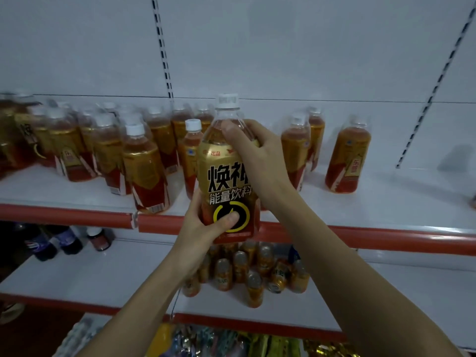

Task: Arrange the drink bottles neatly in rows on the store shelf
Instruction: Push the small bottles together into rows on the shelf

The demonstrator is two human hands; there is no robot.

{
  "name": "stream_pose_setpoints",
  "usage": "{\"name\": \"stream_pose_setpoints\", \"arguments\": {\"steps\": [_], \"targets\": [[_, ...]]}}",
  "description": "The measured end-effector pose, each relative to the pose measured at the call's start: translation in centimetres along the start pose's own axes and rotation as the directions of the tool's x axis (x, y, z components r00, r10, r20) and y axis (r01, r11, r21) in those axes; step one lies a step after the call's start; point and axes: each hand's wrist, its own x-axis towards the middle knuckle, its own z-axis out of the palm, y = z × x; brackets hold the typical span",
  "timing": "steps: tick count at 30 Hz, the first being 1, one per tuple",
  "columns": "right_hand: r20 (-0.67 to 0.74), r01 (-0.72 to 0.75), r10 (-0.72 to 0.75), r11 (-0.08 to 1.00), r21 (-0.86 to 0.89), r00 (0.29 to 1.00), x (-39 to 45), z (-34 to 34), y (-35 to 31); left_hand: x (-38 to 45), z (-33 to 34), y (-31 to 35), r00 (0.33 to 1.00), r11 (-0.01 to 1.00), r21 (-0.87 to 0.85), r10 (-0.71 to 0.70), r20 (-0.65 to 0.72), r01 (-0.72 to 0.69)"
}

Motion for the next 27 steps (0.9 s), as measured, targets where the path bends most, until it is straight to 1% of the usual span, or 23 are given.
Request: {"name": "stream_pose_setpoints", "arguments": {"steps": [3, 6, 10, 14, 17, 21, 23, 27], "targets": [[0.021, -0.004, 0.004, 1.0, 0.0, 1.0, 1.6, 3.3, 0.1, 1.3, -3.2, 0.7, 0.999, 1.0, -0.022, -0.02, -0.024, 0.02], [0.015, 0.015, -0.015, 1.0, 0.01, 1.0, 3.0, 6.5, -0.2, 2.1, -6.2, 1.2, 1.0, 1.0, -0.027, 0.0, -0.017, 0.0], [-0.005, 0.025, -0.026, 0.999, -0.034, 1.0, 3.8, 11.3, -0.8, 2.7, -10.8, 1.8, 0.999, 0.999, -0.044, 0.006, -0.04, -0.008], [-0.022, 0.02, -0.022, 0.996, -0.084, 1.0, 3.8, 16.7, -1.5, 2.8, -16.1, 2.5, 0.998, 0.997, -0.072, -0.007, 0.065, 0.012], [-0.058, 0.039, -0.045, 0.995, -0.089, 0.997, 3.7, 20.3, -2.3, 2.8, -20.1, 3.4, 0.988, 0.994, -0.101, -0.025, 0.151, 0.041], [-0.112, 0.057, -0.069, 0.993, -0.106, 0.991, 3.5, 24.5, -3.1, 3.1, -24.6, 4.6, 0.971, 0.995, -0.087, -0.024, 0.237, 0.046], [-0.133, 0.041, -0.054, 0.994, -0.098, 0.99, 3.7, 26.1, -3.1, 3.4, -26.5, 4.8, 0.969, 0.996, -0.073, -0.021, 0.246, 0.041], [-0.144, 0.039, -0.049, 0.997, -0.067, 0.988, 4.7, 29.1, -2.2, 4.8, -30.0, 5.4, 0.976, 1.0, -0.024, 0.007, 0.217, -0.002]]}}
